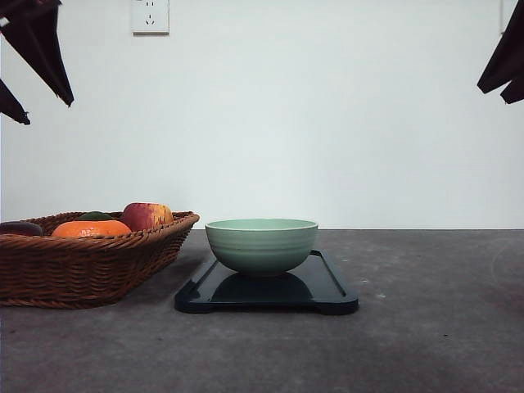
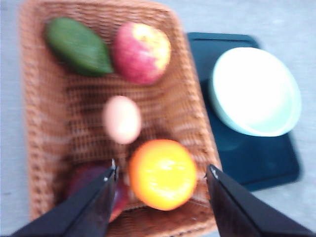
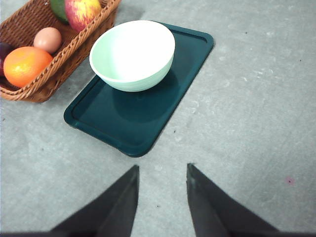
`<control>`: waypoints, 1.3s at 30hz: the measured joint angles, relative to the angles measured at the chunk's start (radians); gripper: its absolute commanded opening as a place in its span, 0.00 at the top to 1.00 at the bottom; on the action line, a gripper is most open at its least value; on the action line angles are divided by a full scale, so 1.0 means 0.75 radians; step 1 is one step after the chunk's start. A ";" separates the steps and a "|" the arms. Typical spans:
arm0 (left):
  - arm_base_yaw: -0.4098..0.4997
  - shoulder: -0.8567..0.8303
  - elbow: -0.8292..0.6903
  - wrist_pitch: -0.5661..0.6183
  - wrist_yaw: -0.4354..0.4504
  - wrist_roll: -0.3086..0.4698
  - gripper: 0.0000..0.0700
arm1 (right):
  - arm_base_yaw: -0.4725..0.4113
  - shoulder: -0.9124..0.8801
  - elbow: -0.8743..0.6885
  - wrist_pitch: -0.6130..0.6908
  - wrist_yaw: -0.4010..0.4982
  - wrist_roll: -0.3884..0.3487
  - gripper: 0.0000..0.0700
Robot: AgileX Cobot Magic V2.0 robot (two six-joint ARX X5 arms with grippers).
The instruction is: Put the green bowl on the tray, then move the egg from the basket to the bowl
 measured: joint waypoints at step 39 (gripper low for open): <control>-0.050 0.758 0.307 0.097 -0.137 0.067 0.44 | 0.000 0.001 0.000 0.000 0.032 0.052 0.73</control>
